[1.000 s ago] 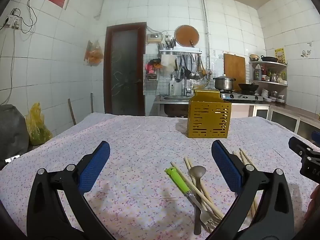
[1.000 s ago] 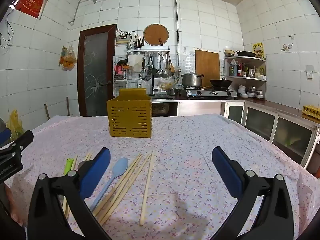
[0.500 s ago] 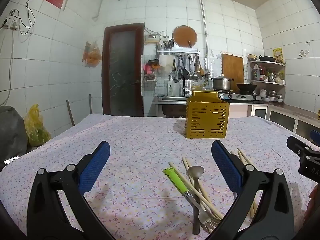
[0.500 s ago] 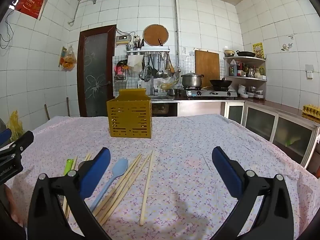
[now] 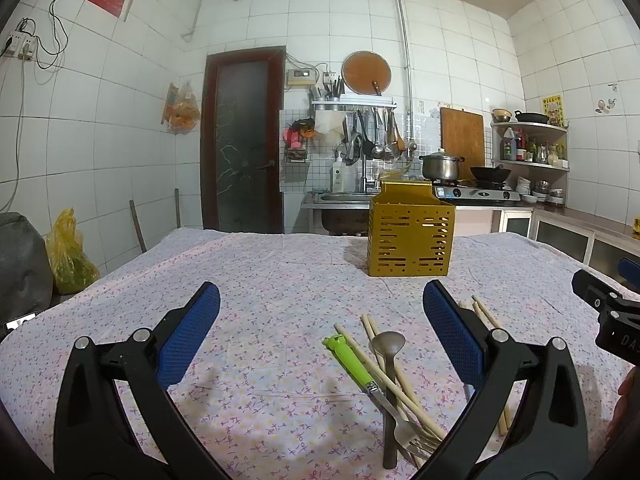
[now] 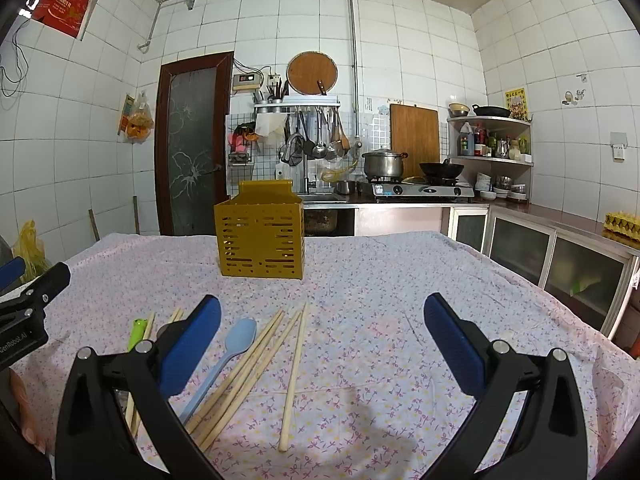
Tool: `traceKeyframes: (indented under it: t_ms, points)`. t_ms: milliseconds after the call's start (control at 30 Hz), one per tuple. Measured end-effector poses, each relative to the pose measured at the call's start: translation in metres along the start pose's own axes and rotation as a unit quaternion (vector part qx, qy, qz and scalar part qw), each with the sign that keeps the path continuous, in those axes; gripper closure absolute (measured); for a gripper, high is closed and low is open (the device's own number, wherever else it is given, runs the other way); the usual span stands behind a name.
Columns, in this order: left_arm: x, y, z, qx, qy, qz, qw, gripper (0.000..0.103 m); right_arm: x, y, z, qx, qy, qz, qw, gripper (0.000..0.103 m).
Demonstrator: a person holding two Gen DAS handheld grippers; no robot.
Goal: Organize utensils
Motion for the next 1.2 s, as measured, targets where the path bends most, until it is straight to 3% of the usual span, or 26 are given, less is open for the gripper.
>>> traceKeyframes:
  t_ms: [1200]
  points:
    - [0.0, -0.0038, 0.0026, 0.011, 0.001, -0.005, 0.9999, 0.005, 0.0027, -0.0078, 0.0053, 0.01, -0.002, -0.005, 1.0, 0.004]
Point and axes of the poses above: each gripper's, at about its wrist camera, not at the fingertips, and y roughly the way its jaws point, x to its right, z to its top, the point moved 3 cm from there along y, roughly the way its jaws point, and after that the axes turned 4 degrees about -y, right-handed, at the moved point
